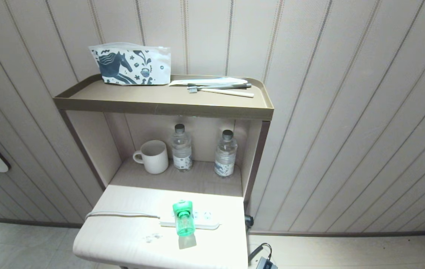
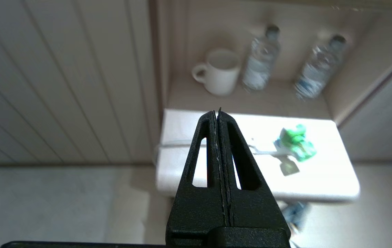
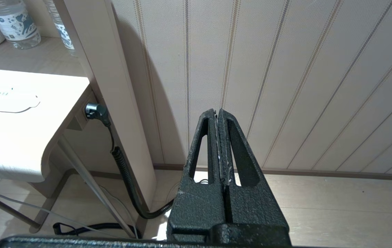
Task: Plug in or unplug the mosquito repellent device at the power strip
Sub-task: Hold the socket with your right hand and unplug it with your left hand
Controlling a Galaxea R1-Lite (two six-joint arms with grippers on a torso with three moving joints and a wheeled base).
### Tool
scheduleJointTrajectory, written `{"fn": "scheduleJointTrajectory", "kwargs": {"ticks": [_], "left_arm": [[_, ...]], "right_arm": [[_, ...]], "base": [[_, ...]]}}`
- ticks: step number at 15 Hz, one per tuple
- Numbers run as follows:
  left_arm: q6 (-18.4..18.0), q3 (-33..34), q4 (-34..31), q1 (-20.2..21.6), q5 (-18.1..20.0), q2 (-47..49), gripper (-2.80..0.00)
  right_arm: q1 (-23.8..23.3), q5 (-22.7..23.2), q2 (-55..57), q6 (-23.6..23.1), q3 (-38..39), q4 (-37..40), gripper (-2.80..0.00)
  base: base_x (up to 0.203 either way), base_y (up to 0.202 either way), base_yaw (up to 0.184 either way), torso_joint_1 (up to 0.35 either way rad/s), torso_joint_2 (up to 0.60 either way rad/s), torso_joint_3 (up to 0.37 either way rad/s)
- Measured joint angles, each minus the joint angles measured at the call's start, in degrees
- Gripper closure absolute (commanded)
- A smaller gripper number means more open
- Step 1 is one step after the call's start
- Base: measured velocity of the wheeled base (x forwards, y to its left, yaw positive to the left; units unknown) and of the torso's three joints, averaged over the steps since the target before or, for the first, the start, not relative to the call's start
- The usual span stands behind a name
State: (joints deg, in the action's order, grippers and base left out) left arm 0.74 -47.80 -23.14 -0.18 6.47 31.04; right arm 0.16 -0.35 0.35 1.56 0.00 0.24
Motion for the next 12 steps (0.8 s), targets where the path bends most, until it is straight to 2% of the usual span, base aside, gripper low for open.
{"fn": "scheduleJointTrajectory", "kwargs": {"ticks": [2, 3, 7, 10, 12], "left_arm": [[1.97, -9.59, -8.53, -0.43, 3.12, 9.64, 0.00], [4.12, -14.36, -12.92, -1.53, 4.02, 14.23, 0.00], [15.73, -34.92, -32.88, -11.50, 6.30, 36.21, 0.00], [24.22, -44.24, -44.07, -20.08, 8.11, 48.87, 0.00], [27.24, -46.82, -46.07, -22.76, 8.26, 53.30, 0.00]], "right_arm": [[0.00, 0.00, 0.00, -0.05, 0.00, 0.00, 0.00], [0.00, 0.00, 0.00, -0.05, 0.00, 0.00, 0.00], [-0.02, 0.02, 0.00, -0.07, 0.00, 0.00, 0.00], [-0.05, 0.02, 0.00, -0.07, 0.00, 0.02, 0.00], [0.01, 0.02, 0.00, -0.07, 0.00, 0.01, 0.00]], "base": [[0.000, 0.000, 0.000, 0.000, 0.00, 0.000], [0.000, 0.000, 0.000, 0.000, 0.00, 0.000], [0.000, 0.000, 0.000, 0.000, 0.00, 0.000], [0.000, 0.000, 0.000, 0.000, 0.00, 0.000], [0.000, 0.000, 0.000, 0.000, 0.00, 0.000]]}}
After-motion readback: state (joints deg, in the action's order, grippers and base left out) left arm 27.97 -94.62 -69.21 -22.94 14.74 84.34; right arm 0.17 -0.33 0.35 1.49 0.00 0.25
